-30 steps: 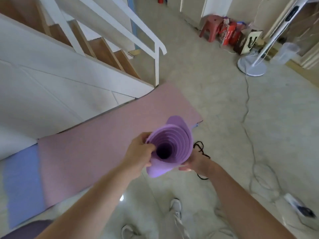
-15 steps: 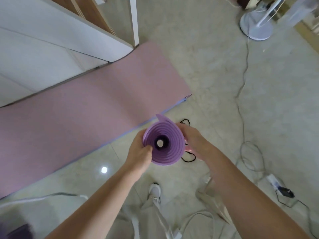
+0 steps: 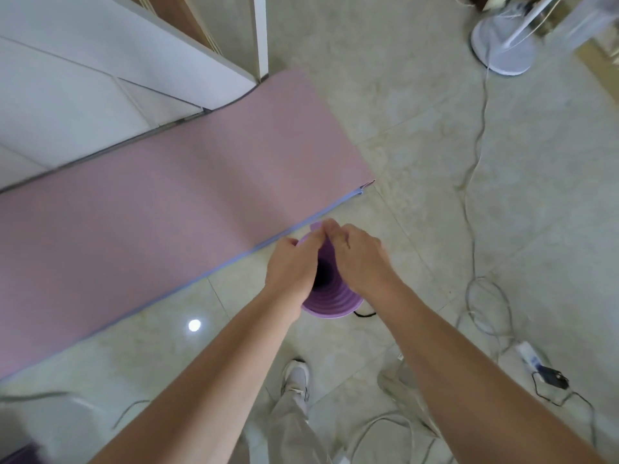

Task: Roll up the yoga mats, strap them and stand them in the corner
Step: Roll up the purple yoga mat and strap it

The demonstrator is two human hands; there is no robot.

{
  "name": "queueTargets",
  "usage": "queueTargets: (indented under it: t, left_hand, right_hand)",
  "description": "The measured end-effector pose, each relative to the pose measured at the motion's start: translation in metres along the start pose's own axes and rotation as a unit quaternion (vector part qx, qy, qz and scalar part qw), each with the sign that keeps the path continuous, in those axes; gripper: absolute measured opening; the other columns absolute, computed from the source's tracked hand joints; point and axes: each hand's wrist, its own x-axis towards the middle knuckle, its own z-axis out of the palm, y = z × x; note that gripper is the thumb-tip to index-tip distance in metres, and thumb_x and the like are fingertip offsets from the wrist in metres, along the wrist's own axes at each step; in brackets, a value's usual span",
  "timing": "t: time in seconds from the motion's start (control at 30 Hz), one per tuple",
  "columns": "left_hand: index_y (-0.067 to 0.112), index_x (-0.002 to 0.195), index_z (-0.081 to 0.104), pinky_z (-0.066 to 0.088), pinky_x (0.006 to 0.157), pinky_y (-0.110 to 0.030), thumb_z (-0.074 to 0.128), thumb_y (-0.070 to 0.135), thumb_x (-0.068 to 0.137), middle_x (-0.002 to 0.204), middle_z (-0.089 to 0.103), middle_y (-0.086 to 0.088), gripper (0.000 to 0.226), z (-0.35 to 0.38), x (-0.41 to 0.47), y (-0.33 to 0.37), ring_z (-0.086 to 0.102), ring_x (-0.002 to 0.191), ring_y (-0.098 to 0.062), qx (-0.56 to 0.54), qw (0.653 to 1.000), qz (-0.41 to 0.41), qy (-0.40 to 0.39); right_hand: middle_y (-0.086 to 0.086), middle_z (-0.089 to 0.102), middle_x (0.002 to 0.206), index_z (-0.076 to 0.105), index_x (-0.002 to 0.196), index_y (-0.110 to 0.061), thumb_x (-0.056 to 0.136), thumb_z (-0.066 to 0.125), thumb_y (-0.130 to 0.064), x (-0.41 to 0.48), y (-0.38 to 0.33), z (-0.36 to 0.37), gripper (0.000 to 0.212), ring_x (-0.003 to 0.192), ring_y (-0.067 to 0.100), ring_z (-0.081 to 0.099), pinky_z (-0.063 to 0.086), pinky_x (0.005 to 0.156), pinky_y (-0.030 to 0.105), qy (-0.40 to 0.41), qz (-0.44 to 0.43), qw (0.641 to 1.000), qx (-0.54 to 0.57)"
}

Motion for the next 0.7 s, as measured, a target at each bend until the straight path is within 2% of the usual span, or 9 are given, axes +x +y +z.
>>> queueTargets:
  t: [0.07, 0.13, 0.2, 0.27, 0.33, 0.43, 0.53, 0.63, 0.7]
  left_hand:
    - [0.024, 0.091, 0.055, 0.049, 0.081, -0.039, 0.047, 0.068, 0.091, 0.090, 0.063, 0.006, 0.044, 0.004, 0.003, -0.005, 0.061, 0.085, -0.015, 0.058, 0.996, 0.048, 0.047]
    - [0.024, 0.095, 0.052, 0.040, 0.076, -0.035, 0.035, 0.065, 0.098, 0.088, 0.058, 0.010, 0.045, 0.006, 0.006, -0.020, 0.056, 0.083, -0.015, 0.122, 0.987, 0.082, 0.058]
    - [0.022, 0.101, 0.054, 0.037, 0.077, -0.032, 0.029, 0.064, 0.098, 0.097, 0.061, 0.005, 0.049, 0.005, 0.016, -0.042, 0.057, 0.090, -0.018, 0.151, 0.981, 0.108, 0.055]
    - [0.024, 0.104, 0.052, 0.039, 0.080, -0.033, 0.024, 0.069, 0.094, 0.107, 0.060, 0.005, 0.054, 0.004, 0.030, -0.065, 0.058, 0.095, -0.017, 0.156, 0.978, 0.124, 0.059]
    - [0.029, 0.100, 0.050, 0.041, 0.081, -0.033, 0.020, 0.074, 0.086, 0.109, 0.058, 0.007, 0.056, 0.005, 0.039, -0.080, 0.059, 0.094, -0.015, 0.158, 0.977, 0.130, 0.055]
    - [0.034, 0.087, 0.044, 0.043, 0.079, -0.037, 0.017, 0.079, 0.083, 0.105, 0.056, 0.008, 0.052, 0.007, 0.049, -0.077, 0.058, 0.087, -0.011, 0.160, 0.978, 0.126, 0.042]
    - [0.032, 0.082, 0.040, 0.038, 0.073, -0.034, 0.015, 0.081, 0.081, 0.096, 0.052, 0.010, 0.055, 0.012, 0.052, -0.065, 0.054, 0.078, -0.006, 0.162, 0.979, 0.115, 0.040]
    - [0.032, 0.085, 0.043, 0.040, 0.075, -0.036, 0.013, 0.092, 0.077, 0.089, 0.050, 0.012, 0.068, 0.016, 0.053, -0.067, 0.052, 0.075, -0.004, 0.129, 0.984, 0.111, 0.047]
    - [0.032, 0.095, 0.049, 0.045, 0.083, -0.038, 0.013, 0.095, 0.068, 0.091, 0.056, 0.015, 0.077, 0.018, 0.056, -0.067, 0.057, 0.083, -0.002, 0.103, 0.987, 0.111, 0.045]
  right_hand:
    - [0.004, 0.067, 0.095, 0.064, 0.102, -0.022, 0.087, 0.017, -0.079, 0.006, 0.002, 0.005, 0.076, 0.095, 0.029, 0.061, 0.051, 0.088, 0.045, 0.003, 0.009, 1.000, 0.019]
    - [0.000, 0.067, 0.097, 0.067, 0.107, -0.027, 0.079, 0.011, -0.085, 0.013, 0.010, 0.013, 0.086, 0.094, 0.027, 0.062, 0.052, 0.088, 0.045, -0.009, 0.006, 1.000, 0.012]
    - [-0.005, 0.068, 0.098, 0.068, 0.112, -0.035, 0.072, -0.001, -0.092, 0.020, 0.022, 0.026, 0.098, 0.093, 0.024, 0.064, 0.053, 0.088, 0.045, -0.018, -0.006, 1.000, -0.004]
    - [-0.009, 0.068, 0.102, 0.066, 0.115, -0.039, 0.073, -0.010, -0.089, 0.030, 0.031, 0.036, 0.100, 0.097, 0.023, 0.063, 0.050, 0.089, 0.046, -0.022, -0.006, 0.999, -0.026]
    - [-0.009, 0.069, 0.102, 0.063, 0.119, -0.040, 0.078, -0.009, -0.084, 0.041, 0.038, 0.040, 0.094, 0.097, 0.023, 0.061, 0.047, 0.092, 0.047, -0.030, -0.003, 0.999, -0.034]
    - [-0.003, 0.069, 0.110, 0.061, 0.123, -0.036, 0.094, 0.006, -0.070, 0.056, 0.038, 0.031, 0.071, 0.106, 0.026, 0.060, 0.043, 0.097, 0.043, -0.032, 0.004, 0.999, -0.031]
    - [-0.007, 0.067, 0.113, 0.059, 0.125, -0.036, 0.103, 0.015, -0.056, 0.060, 0.030, 0.022, 0.053, 0.107, 0.022, 0.058, 0.039, 0.087, 0.037, -0.037, -0.004, 0.998, -0.044]
    - [-0.005, 0.056, 0.094, 0.059, 0.120, -0.027, 0.103, 0.012, -0.055, 0.059, 0.025, 0.032, 0.058, 0.091, 0.022, 0.050, 0.036, 0.079, 0.037, -0.015, 0.027, 0.997, -0.065]
    - [-0.003, 0.048, 0.084, 0.058, 0.114, -0.020, 0.102, 0.009, -0.057, 0.061, 0.023, 0.041, 0.062, 0.089, 0.026, 0.052, 0.037, 0.075, 0.037, 0.030, 0.029, 0.993, -0.109]
